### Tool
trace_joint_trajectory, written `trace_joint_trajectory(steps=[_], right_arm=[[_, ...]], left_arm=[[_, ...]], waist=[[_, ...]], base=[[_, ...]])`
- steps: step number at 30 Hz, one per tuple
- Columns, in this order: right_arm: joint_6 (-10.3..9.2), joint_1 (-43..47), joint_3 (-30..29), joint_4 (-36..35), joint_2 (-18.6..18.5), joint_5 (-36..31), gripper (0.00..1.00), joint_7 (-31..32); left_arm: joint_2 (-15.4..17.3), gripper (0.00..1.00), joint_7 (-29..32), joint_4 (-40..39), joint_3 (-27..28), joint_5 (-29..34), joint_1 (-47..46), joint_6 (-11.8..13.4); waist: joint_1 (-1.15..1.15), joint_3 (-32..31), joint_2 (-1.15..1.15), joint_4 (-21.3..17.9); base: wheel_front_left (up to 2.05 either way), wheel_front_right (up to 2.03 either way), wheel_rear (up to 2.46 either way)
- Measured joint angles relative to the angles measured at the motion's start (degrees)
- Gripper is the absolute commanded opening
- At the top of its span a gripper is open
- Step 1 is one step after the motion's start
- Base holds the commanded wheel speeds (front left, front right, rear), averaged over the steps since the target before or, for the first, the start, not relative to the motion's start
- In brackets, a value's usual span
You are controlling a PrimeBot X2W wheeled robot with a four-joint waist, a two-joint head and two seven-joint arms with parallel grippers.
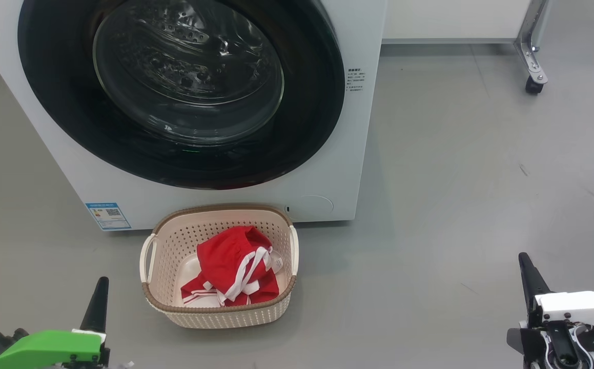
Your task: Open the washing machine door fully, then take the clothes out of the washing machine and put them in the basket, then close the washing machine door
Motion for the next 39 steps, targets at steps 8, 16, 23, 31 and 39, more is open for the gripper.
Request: trace_joint_trajectory(steps=[8,16,23,31,39], right_arm=[[0.48,-0.9,-1.4,-0.1,-0.2,5.8,0.0,1.5],[0.6,-1.7,-2.3,-0.1,-0.3,9.3,0.0,2.3],[0.6,-1.7,-2.4,-0.1,-0.3,9.3,0.0,2.4],[0.62,-1.7,-2.4,-0.1,-0.3,9.3,0.0,2.4],[0.67,-1.7,-2.4,-0.1,-0.3,9.3,0.0,2.4]], left_arm=[[0.0,0.0,1.1,1.2,1.0,-6.2,-1.3,-1.4],[0.0,0.0,1.8,1.8,1.8,-9.6,-2.3,-2.0],[0.0,0.0,1.8,1.9,1.9,-9.7,-2.5,-2.0],[0.0,0.0,1.8,2.2,1.9,-9.7,-2.5,-2.3],[0.0,0.0,1.9,2.4,1.9,-9.7,-2.5,-2.4]], waist=[[0.0,0.1,0.0,0.0],[0.0,0.1,0.0,0.0],[0.0,0.1,0.0,0.1],[0.0,0.1,0.0,0.1],[0.0,0.1,0.0,0.1]], base=[[0.0,0.0,0.0],[0.0,0.0,0.0],[0.0,0.0,0.0],[0.0,0.0,0.0],[0.0,0.0,0.0]])
